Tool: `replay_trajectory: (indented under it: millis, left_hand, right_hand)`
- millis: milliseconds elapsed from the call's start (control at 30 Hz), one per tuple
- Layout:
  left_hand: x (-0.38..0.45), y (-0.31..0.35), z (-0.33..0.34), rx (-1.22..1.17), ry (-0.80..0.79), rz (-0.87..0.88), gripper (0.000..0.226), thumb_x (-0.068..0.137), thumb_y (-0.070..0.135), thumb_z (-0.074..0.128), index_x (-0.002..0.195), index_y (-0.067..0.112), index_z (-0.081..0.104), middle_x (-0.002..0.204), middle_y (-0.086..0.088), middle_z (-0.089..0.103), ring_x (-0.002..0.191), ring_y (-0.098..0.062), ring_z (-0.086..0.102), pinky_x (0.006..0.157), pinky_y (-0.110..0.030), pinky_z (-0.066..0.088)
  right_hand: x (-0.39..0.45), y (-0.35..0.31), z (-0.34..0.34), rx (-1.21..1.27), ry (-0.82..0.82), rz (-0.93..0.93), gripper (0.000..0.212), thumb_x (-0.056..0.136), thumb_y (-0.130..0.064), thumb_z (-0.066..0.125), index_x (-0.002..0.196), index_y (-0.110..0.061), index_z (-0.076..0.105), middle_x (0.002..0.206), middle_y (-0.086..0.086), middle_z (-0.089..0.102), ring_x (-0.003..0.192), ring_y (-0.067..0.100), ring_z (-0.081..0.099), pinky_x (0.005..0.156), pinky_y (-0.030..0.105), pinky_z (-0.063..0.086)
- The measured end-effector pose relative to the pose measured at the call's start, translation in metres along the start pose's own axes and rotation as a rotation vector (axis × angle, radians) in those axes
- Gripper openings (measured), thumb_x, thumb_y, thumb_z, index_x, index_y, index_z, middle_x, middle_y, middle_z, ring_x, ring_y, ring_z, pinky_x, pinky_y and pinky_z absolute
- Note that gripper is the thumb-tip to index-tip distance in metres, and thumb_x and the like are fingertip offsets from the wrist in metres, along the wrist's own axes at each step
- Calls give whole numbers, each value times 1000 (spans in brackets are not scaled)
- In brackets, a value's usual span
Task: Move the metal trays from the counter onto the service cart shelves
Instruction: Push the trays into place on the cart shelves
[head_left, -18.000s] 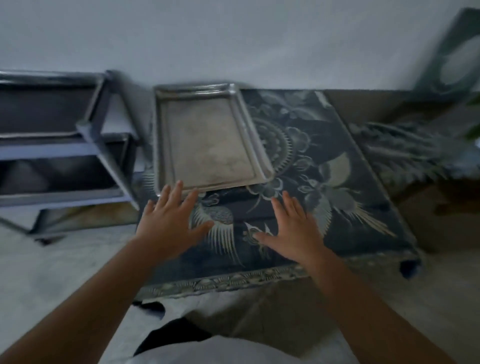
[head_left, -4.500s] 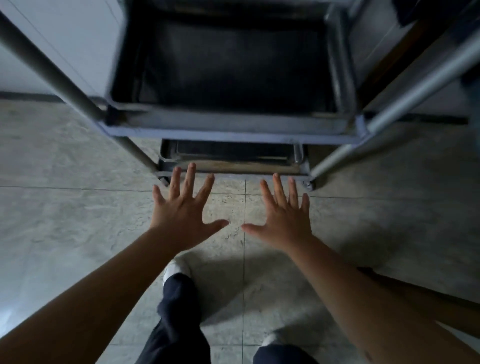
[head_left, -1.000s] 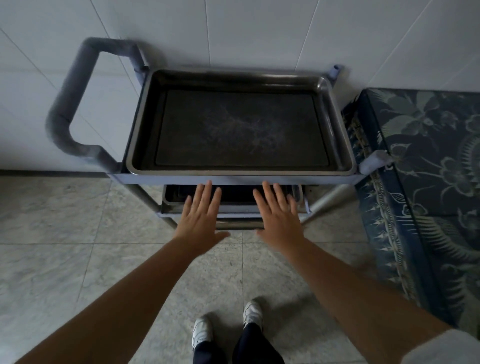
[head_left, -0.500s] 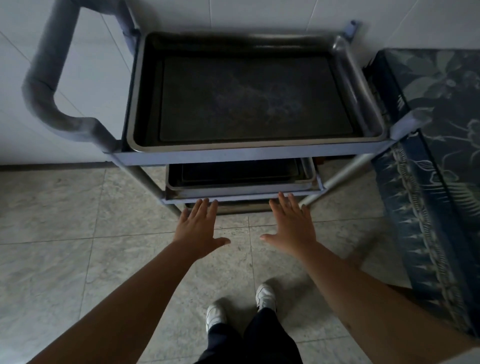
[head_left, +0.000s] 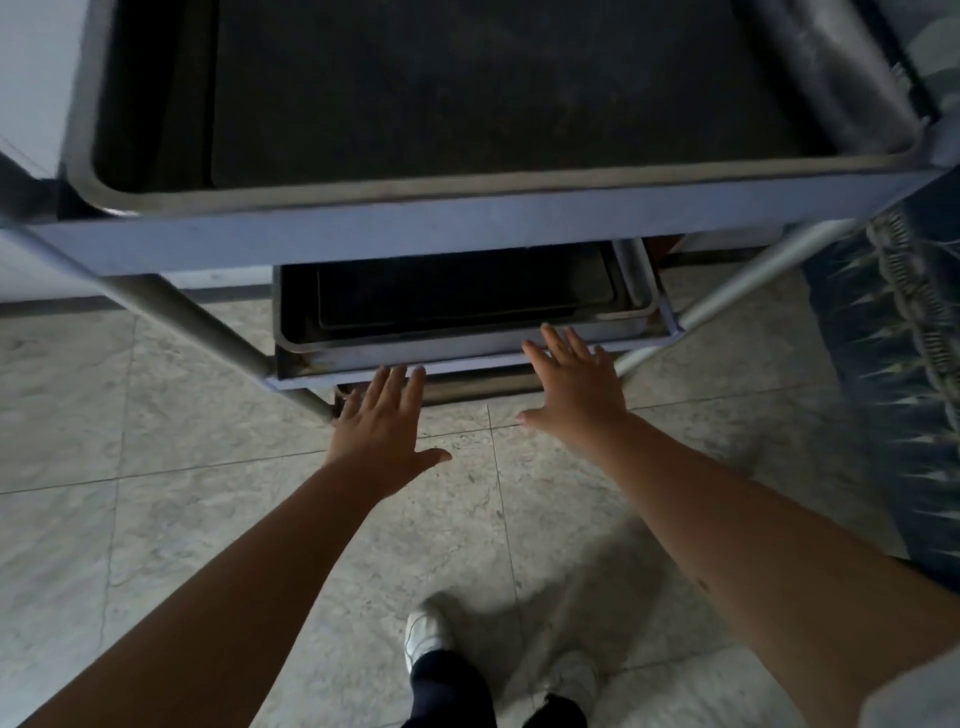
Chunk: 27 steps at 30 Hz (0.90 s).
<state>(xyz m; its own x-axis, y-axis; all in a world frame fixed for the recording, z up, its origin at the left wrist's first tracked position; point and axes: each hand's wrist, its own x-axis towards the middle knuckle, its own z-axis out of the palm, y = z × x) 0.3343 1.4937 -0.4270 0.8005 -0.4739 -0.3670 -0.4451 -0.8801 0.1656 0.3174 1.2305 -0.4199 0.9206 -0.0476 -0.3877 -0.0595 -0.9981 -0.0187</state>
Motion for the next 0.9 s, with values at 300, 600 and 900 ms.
replay_trajectory:
  millis: [300,600,900]
  left_hand:
    - [111,-11,43,106,213,-17,120,79,75,58,157,18,-14,167,-14,-14,152,-31,-16,120,-48,-4]
    - [153,-31,70,225,482,-42,82,69,75,68,128,19,54,118,-7,65,109,-31,60,93,-45,44]
    - [149,-29,83,278,642,-71,71,66,75,70,114,24,59,103,-1,68,97,-26,64,82,-40,45]
  right_hand:
    - [94,33,58,-29,136,-23,122,66,-64,76,155,-25,1,165,5,-4,150,28,-1,116,55,12]
    - [133,58,87,-163,493,-196,79,56,-67,79,116,-23,50,107,2,62,99,28,57,82,42,41]
    - [121,51,90,-136,576,-197,70,59,-62,81,108,-21,53,105,0,64,97,26,60,80,40,42]
